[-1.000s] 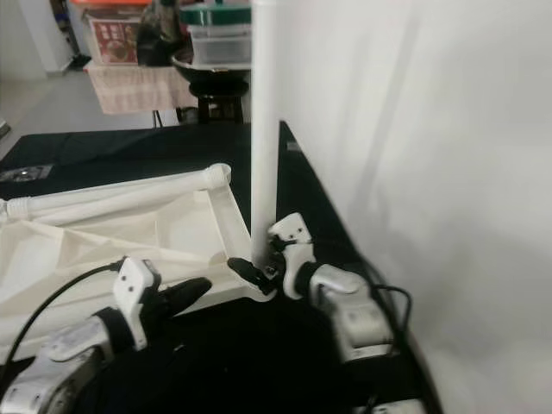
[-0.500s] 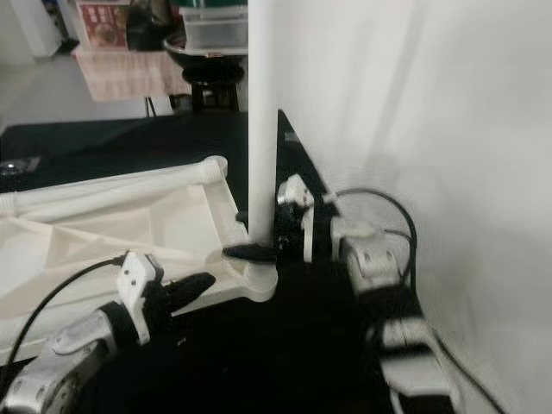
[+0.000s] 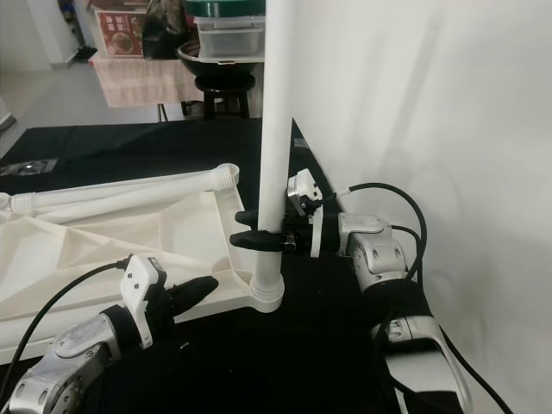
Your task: Building children table
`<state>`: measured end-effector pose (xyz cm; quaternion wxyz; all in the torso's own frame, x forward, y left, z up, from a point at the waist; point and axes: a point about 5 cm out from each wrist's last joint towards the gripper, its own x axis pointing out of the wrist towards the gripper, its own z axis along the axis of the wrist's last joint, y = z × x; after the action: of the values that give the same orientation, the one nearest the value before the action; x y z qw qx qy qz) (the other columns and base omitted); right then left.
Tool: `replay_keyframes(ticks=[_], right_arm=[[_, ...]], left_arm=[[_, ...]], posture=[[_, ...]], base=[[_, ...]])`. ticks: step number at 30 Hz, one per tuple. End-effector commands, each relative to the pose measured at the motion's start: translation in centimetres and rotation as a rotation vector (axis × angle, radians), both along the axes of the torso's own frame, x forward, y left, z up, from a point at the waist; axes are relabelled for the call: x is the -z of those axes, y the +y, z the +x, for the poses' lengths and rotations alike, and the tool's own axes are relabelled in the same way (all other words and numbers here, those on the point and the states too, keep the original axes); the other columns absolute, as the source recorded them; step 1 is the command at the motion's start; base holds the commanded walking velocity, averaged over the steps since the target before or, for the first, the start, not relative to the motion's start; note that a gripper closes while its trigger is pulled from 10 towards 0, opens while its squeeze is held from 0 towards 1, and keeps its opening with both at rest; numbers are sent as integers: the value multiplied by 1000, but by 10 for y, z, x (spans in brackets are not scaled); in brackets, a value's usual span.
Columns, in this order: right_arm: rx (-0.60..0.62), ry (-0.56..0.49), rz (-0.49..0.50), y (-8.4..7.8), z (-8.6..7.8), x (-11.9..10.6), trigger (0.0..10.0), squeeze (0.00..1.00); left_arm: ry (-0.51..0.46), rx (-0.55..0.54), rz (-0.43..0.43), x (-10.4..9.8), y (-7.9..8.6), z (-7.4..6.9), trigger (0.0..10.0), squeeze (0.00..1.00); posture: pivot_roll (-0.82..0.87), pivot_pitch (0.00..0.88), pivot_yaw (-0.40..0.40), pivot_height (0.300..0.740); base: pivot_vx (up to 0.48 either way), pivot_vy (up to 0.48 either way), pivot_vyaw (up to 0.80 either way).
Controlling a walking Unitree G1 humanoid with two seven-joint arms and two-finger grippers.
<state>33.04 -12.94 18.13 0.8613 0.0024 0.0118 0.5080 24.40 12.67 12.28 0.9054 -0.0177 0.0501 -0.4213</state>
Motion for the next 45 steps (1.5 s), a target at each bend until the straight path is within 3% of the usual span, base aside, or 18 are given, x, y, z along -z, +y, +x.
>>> replay_keyframes(ticks=[1,2,6,11,12,13,15,16,17,18,20,23,24,25,36,37,44,45], right_arm=[[284,97,-58,1,-1,25,0,0],[428,125,-80,13,-17,40,0,0],[428,125,-80,13,-17,40,0,0],[459,22,-156,21,-19,39,0,0],[424,30,-140,19,-13,36,1647,0],[384,45,-109,17,-7,32,10000,0],[327,69,-62,17,-4,28,10000,0],[250,68,-41,19,-5,22,10000,580],[250,68,-41,19,-5,22,10000,580],[146,58,-15,20,-5,14,10000,1000],[-42,6,6,20,-8,-3,10000,1000],[-91,-16,6,20,-10,-9,10000,1000],[-155,-39,-11,17,-11,-17,10000,624],[-231,-56,-37,12,-8,-26,10000,0],[-365,-26,-31,7,5,-31,10000,0],[-404,-1,-12,6,9,-32,0,0],[-436,26,0,3,15,-31,0,0],[-376,18,-10,0,13,-25,0,0]], left_arm=[[0,3,-7,-1,2,2,9961,0],[1,3,-9,-2,4,3,9882,0],[1,3,-9,-2,4,3,9882,0],[3,0,-22,-3,5,6,10000,0],[1,-11,-36,-3,5,7,10000,0],[-2,-18,-45,-3,4,7,10000,0],[-2,-19,-49,-3,4,7,10000,0],[-2,-16,-49,-3,3,7,10000,0],[-2,-16,-49,-3,3,7,10000,0],[1,-10,-49,-3,2,7,10000,0],[4,-4,-49,-3,1,7,10000,0],[4,-3,-49,-3,1,7,10000,0],[3,-3,-50,-3,0,7,10000,0],[1,-3,-50,-3,0,7,10000,0],[0,-4,-49,-2,-1,5,10000,0],[1,-3,-48,-2,-1,4,10000,0],[4,-1,-46,-1,-1,3,10000,0],[6,0,-48,-1,-1,2,10000,0]], posture=[[-118,0,-11,740],[-120,0,-6,740],[-120,0,-6,740],[-141,0,-1,740],[-139,0,-7,740],[-134,0,-8,740],[-134,0,-10,740],[-133,0,-9,740],[-133,0,-9,740],[-131,0,-10,740],[-129,0,-12,740],[-129,0,-12,740],[-119,0,-24,740],[-112,0,-30,740],[-102,0,-32,740],[-95,0,-32,740],[-92,0,-31,740],[-98,0,-30,740]], base=[[0,0,0],[0,0,0],[0,0,0],[0,0,0],[0,0,0],[0,0,0],[0,0,0],[0,0,0],[0,0,0],[0,0,0],[0,0,0],[0,0,0],[0,0,0],[0,0,0],[0,0,0],[0,0,0],[0,0,0],[0,0,0]])
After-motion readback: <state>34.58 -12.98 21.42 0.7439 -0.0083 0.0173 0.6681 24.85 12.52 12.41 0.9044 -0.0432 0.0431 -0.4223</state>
